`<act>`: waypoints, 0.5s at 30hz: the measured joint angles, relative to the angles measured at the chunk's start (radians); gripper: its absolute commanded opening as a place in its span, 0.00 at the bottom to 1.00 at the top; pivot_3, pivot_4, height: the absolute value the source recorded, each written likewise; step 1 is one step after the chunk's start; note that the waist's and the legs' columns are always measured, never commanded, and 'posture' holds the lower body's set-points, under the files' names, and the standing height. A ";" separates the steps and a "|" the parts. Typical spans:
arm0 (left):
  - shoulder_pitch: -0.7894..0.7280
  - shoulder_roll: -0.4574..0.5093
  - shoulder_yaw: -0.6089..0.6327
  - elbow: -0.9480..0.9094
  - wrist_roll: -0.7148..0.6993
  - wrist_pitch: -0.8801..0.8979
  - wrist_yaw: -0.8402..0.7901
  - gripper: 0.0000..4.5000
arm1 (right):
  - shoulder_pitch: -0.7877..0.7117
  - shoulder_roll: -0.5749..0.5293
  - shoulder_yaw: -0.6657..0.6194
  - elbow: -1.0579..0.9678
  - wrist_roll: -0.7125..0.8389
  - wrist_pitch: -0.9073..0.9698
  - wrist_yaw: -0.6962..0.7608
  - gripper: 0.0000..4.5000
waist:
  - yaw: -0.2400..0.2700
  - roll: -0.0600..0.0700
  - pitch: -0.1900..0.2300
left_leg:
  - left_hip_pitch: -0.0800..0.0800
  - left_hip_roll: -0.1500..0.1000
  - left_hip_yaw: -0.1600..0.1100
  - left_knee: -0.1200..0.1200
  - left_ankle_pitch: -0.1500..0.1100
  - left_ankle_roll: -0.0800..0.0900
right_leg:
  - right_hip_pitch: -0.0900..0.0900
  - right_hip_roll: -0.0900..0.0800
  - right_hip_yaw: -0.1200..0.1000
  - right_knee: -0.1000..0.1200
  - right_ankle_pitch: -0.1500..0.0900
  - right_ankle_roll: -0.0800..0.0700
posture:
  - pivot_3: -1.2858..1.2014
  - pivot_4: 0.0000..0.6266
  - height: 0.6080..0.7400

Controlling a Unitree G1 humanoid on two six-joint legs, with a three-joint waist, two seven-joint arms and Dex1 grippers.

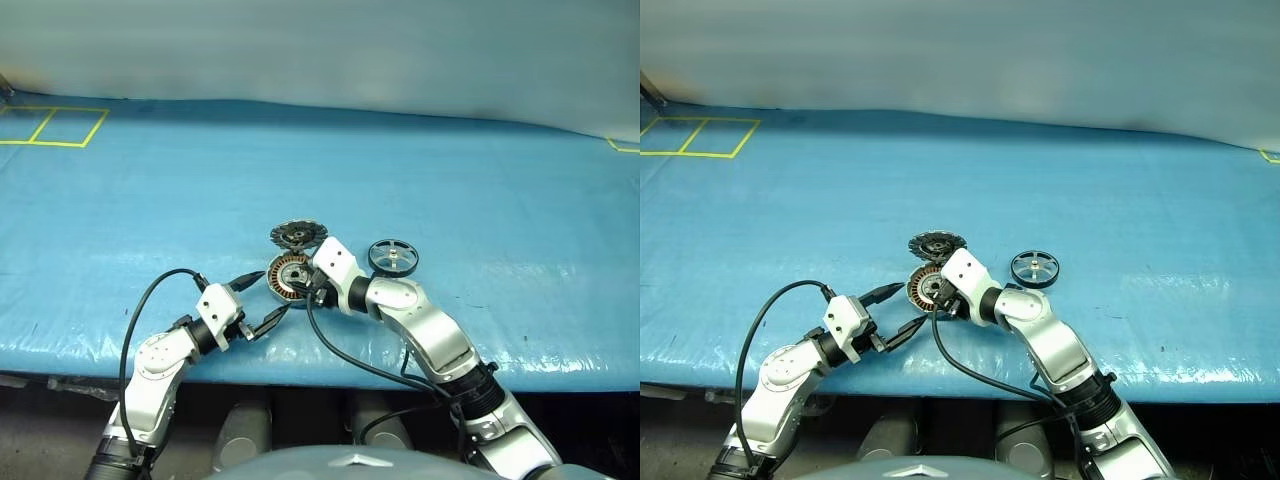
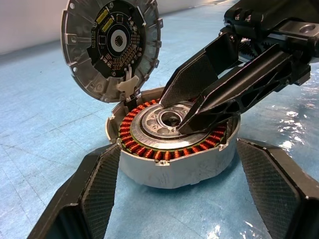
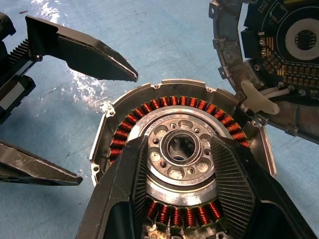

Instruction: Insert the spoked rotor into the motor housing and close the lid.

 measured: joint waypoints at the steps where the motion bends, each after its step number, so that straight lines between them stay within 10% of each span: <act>1: 0.000 0.000 0.000 0.000 0.000 0.000 0.001 0.89 | 0.000 0.002 -0.001 0.000 0.002 0.000 0.001 0.46 | 0.000 0.000 0.000 | 0.000 0.000 0.000 0.000 0.000 0.000 | 0.000 0.000 0.000 0.000 0.000 0.000 | 0.52 0.24 1.00; 6: 0.000 0.000 -0.001 0.000 0.000 0.000 0.002 0.89 | 0.000 0.038 -0.024 -0.001 0.033 0.000 -0.005 0.33 | 0.000 0.000 0.000 | 0.000 0.000 0.000 0.000 0.000 0.000 | 0.000 0.000 0.000 0.000 0.000 0.000 | 0.52 0.24 1.00; 10: 0.002 0.000 -0.002 0.000 0.001 0.000 0.004 0.89 | 0.000 0.055 -0.046 0.004 0.038 0.000 -0.013 0.04 | 0.000 0.000 0.000 | 0.000 0.000 0.000 0.000 0.000 0.000 | 0.000 0.000 0.000 0.000 0.000 0.000 | 0.52 0.24 1.00; 15: 0.004 0.000 -0.003 0.000 0.018 0.000 0.006 0.89 | -0.002 0.058 -0.047 0.038 0.033 -0.001 -0.029 0.01 | 0.000 0.000 0.000 | 0.000 0.000 0.000 0.000 0.000 0.000 | 0.000 0.000 0.000 0.000 0.000 0.000 | 0.52 0.24 1.00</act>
